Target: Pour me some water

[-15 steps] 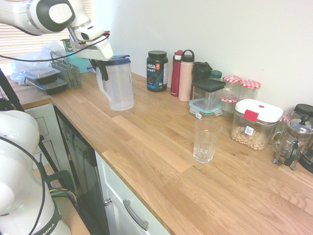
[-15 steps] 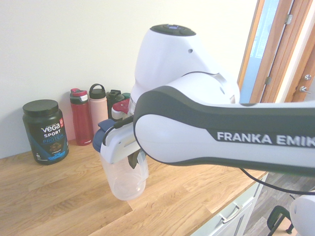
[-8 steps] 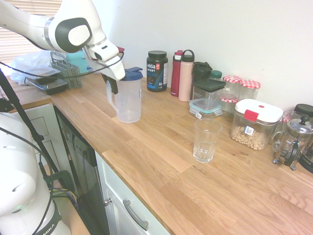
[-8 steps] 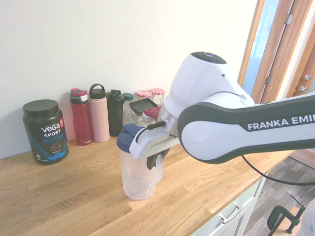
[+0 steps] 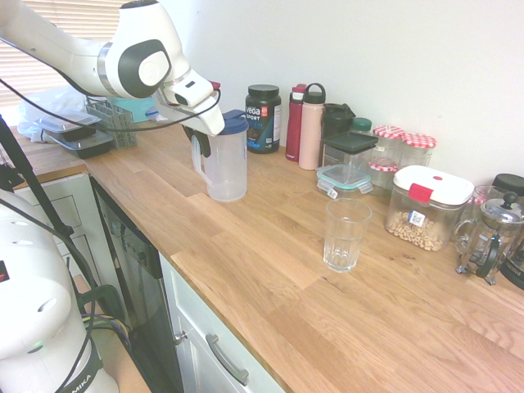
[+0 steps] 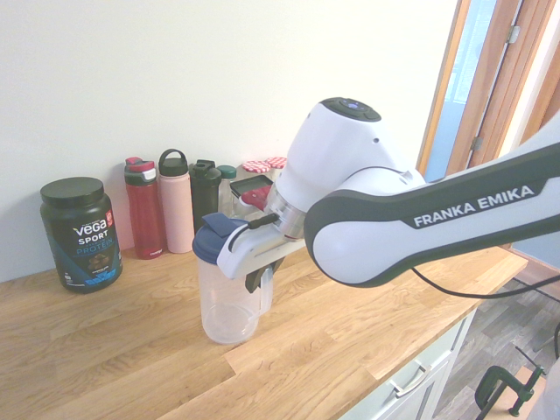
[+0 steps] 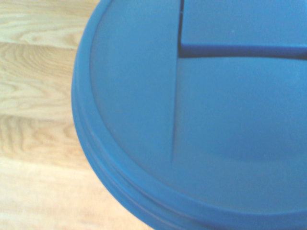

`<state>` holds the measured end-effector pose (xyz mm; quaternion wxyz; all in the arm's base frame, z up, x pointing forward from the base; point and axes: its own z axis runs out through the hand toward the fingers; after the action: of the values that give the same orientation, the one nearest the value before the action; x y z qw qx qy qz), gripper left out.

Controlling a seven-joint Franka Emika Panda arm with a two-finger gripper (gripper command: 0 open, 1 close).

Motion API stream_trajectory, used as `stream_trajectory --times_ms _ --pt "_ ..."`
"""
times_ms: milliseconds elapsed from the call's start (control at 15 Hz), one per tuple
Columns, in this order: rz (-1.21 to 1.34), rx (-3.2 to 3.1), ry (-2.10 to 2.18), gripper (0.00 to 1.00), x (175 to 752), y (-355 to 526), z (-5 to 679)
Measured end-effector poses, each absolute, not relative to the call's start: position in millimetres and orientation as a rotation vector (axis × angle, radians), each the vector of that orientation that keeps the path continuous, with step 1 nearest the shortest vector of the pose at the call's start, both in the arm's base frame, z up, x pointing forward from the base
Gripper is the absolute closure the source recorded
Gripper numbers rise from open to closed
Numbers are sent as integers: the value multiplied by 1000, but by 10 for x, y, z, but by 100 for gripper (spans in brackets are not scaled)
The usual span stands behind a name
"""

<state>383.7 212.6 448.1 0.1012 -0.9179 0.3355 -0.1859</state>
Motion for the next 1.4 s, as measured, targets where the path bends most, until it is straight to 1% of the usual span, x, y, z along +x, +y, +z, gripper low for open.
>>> stream_trajectory --times_ms 267,800,933,1067,1200,1400 --pt "-555 -2727 991 0 4018 2212 4490" --pt "-514 -2777 978 0 4090 2245 4292" --pt "-486 -2810 952 0 4032 2285 4283" --pt "-405 -2908 874 0 3903 2306 4303" --pt "-329 -3016 825 0 3735 2209 4493" --pt "-265 -3083 846 0 3497 1830 4815"
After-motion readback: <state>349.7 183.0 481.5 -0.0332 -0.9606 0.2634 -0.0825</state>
